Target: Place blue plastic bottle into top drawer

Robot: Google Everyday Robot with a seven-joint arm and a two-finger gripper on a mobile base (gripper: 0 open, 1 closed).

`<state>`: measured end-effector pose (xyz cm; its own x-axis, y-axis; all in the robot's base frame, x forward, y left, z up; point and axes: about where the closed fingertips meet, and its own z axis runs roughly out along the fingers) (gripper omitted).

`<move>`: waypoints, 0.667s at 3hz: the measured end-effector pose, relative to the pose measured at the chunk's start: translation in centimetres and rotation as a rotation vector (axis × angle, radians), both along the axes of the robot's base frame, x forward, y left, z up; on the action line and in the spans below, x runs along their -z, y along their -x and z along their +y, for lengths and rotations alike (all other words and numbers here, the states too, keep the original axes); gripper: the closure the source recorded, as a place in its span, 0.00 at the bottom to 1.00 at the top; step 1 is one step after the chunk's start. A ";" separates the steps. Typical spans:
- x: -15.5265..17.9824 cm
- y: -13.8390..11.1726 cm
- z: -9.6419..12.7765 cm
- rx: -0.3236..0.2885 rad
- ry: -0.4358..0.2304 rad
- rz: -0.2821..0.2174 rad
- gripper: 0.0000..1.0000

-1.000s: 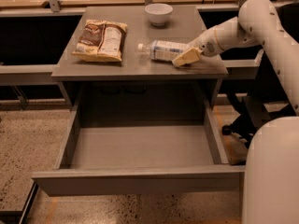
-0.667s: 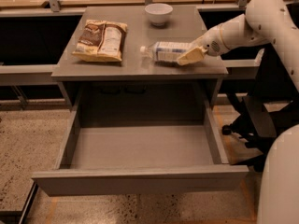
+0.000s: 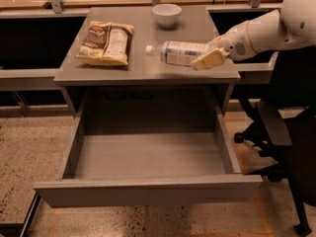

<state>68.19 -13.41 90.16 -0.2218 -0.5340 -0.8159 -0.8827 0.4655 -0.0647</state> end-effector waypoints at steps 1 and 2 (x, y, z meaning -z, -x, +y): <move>-0.8 5.1 1.9 -0.055 -0.078 0.050 1.00; 1.8 13.4 5.6 -0.143 -0.311 0.232 1.00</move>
Offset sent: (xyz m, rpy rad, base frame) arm -0.2262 0.0897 -0.0534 0.5771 0.4725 0.2512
